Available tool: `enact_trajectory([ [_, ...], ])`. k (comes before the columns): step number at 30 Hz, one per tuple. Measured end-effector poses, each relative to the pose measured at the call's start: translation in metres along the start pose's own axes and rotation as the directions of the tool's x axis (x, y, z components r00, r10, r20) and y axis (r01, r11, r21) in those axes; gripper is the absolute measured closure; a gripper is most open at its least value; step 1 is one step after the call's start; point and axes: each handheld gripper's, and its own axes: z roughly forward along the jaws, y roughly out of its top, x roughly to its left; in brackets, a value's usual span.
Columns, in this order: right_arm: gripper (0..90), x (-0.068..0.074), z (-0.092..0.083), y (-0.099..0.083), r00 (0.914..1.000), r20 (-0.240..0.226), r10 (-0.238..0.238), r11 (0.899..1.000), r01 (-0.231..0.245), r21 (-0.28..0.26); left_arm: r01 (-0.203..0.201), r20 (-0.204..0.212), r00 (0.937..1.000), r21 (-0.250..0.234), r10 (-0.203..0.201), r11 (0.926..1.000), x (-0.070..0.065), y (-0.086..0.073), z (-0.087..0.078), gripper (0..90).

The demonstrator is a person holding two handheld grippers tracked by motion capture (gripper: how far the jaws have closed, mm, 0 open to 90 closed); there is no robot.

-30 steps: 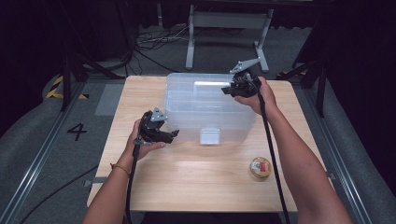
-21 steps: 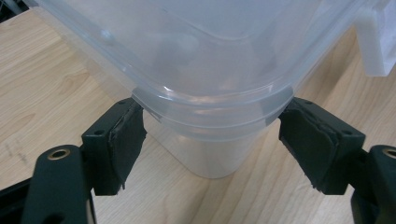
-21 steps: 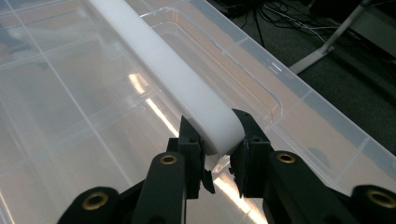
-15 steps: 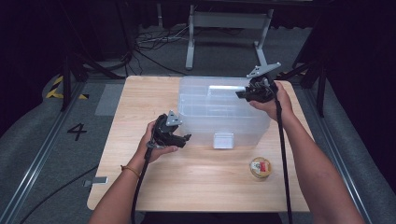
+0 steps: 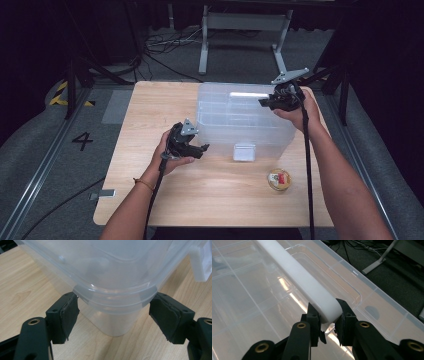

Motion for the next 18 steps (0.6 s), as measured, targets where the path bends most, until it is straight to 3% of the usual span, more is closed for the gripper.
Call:
enact_trajectory([
  [7, 75.6, -0.004, -0.002, 0.011, 0.9995, 0.002, 0.030, 0.999, -0.030, 0.023, -0.004, 0.019, 0.9998, -0.011, 0.004, 0.9999, 0.004, -0.004, -0.008, 26.6],
  [12, 75.3, -0.008, -0.002, 0.015, 0.9988, -0.002, 0.048, 0.998, -0.048, 0.042, -0.029, 0.003, 0.9996, -0.023, 0.029, 0.9993, 0.005, -0.009, -0.019, 29.4],
  [16, 75.1, -0.011, -0.002, 0.021, 0.9980, -0.004, 0.063, 0.996, -0.063, 0.061, -0.026, -0.001, 0.9997, -0.058, 0.026, 0.9980, 0.006, -0.010, -0.029, 33.9],
  [18, 75.0, -0.013, -0.002, 0.023, 0.9975, -0.004, 0.070, 0.995, -0.070, 0.070, -0.008, 0.023, 0.9997, -0.088, 0.010, 0.9961, 0.006, -0.008, -0.033, 35.4],
])
